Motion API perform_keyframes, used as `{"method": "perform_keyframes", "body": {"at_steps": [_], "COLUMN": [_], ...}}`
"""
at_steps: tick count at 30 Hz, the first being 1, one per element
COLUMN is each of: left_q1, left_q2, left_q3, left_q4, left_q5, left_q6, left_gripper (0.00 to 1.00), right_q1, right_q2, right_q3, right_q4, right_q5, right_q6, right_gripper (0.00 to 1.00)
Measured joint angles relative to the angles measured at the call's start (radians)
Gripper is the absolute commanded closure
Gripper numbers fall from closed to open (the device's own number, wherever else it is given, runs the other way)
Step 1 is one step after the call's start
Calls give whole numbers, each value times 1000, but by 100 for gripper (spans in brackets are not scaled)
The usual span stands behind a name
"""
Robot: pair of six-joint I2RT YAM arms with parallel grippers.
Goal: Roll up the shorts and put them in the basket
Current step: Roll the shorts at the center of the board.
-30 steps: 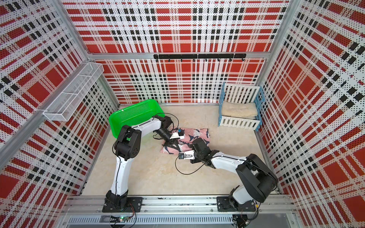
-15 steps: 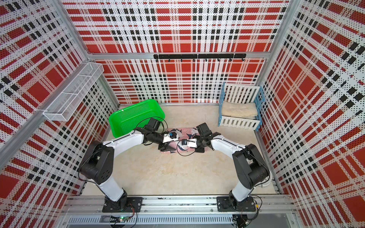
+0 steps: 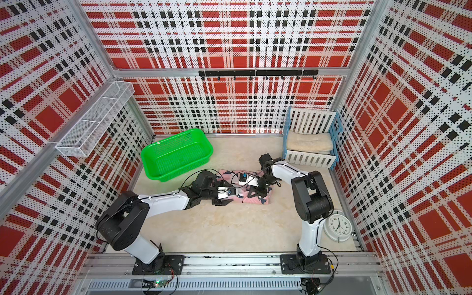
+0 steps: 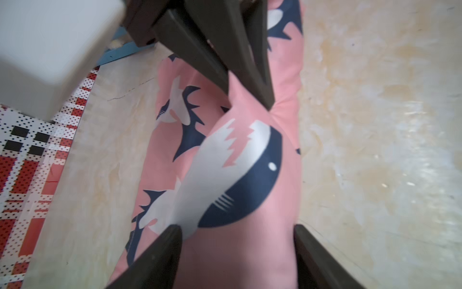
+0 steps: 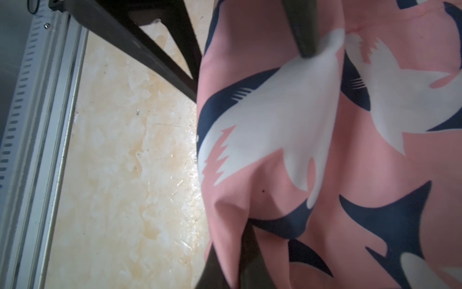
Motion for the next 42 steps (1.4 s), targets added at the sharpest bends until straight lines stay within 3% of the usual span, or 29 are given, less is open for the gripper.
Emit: {"method": "perform_keyframes", "body": {"at_steps": [1, 2, 4, 5, 6, 8, 13, 19, 21, 22, 23, 26, 31, 38, 39, 42], "left_q1": [0, 0, 0, 2, 2, 11, 56, 111, 124, 129, 132, 133, 127, 137, 141, 150], "left_q2": [18, 37, 66, 78, 87, 105, 208, 351, 386, 404, 418, 447, 500, 544, 551, 569], "left_q3": [15, 32, 66, 89, 111, 167, 381, 603, 655, 683, 708, 763, 843, 867, 867, 867], "left_q4": [0, -5, -34, -63, -92, -183, -449, -749, -841, -887, -929, -1030, -1176, -1261, -1263, -1264], "left_q5": [-8, -16, -17, -14, -8, 28, 115, 238, 287, 309, 327, 373, 450, 515, 523, 544], "left_q6": [4, 7, 26, 31, 41, 76, 112, 153, 165, 170, 175, 183, 179, 95, 71, 29], "left_gripper": [41, 54, 80, 92, 96, 98, 100, 100, 100, 100, 100, 100, 100, 100, 100, 100], "right_q1": [0, -3, -3, -3, -3, -6, 3, 112, 169, 205, 240, 334, 438, 500, 503, 508], "right_q2": [0, 0, -9, -24, -44, -116, -407, -672, -720, -741, -758, -785, -726, -571, -560, -540], "right_q3": [0, -1, -16, -39, -68, -144, -385, -573, -609, -626, -642, -684, -719, -741, -745, -759], "right_q4": [-6, -8, 10, 35, 62, 136, 401, 632, 675, 691, 705, 745, 812, 914, 923, 961], "right_q5": [-4, -5, -4, 1, 6, 32, 224, 453, 518, 549, 579, 653, 758, 858, 865, 910], "right_q6": [-1, 0, 5, 17, 21, 62, 103, 81, 75, 74, 75, 80, 101, 134, 141, 159], "right_gripper": [100, 100, 84, 71, 69, 53, 52, 50, 45, 35, 32, 27, 26, 23, 16, 13]}}
